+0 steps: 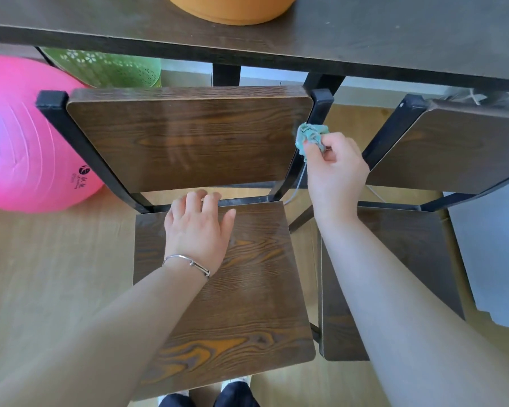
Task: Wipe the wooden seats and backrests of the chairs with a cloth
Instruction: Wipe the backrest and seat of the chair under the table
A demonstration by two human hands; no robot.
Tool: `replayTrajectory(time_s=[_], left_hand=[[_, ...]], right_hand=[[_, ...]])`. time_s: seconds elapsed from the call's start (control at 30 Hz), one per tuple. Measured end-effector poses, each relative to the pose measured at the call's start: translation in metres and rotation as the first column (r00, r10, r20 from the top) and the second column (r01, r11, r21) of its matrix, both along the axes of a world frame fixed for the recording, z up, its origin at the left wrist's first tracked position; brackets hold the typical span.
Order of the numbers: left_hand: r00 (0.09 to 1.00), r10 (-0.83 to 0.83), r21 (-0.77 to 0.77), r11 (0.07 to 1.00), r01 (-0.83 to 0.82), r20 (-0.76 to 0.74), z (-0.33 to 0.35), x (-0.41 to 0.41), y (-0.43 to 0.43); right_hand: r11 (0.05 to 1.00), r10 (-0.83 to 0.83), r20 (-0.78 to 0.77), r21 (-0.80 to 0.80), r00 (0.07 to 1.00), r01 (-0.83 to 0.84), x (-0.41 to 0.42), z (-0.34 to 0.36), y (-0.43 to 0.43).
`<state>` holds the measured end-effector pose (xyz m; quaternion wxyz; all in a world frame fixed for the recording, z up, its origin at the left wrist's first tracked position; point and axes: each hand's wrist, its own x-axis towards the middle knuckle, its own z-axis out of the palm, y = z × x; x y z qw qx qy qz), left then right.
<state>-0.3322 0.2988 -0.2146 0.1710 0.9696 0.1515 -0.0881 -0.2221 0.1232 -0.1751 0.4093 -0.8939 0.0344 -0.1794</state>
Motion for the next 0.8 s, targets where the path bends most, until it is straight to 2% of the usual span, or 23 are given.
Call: replayTrajectory(time_s=[0.17,0.47,0.63,0.8], left_hand=[[0.998,0.0,-0.053,0.999,0.003,0.06,0.005,0.017,-0.006],[0.998,0.041,-0.049,0.998,-0.044,-0.047,-0.039,0.005,-0.003],[0.99,0.074,-0.032,0.996,-0.078,-0.121,-0.062,-0.017,0.011],[0.979,0.12,-0.006,0.992,-0.122,-0.166,-0.077,-0.036,0.026]], right_hand=[[1.0,-0.014,-0.027,-0.019,1.0,0.014,-0.001,-0.018,0.0],[0.997,-0.033,-0.195,-0.072,0.98,0.02,-0.008,-0.09,0.004],[0.986,-0.129,-0.351,-0.143,0.927,0.083,-0.003,-0.137,0.015],[0.978,-0.154,-0.484,-0.201,0.861,0.061,-0.012,-0.17,0.019]])
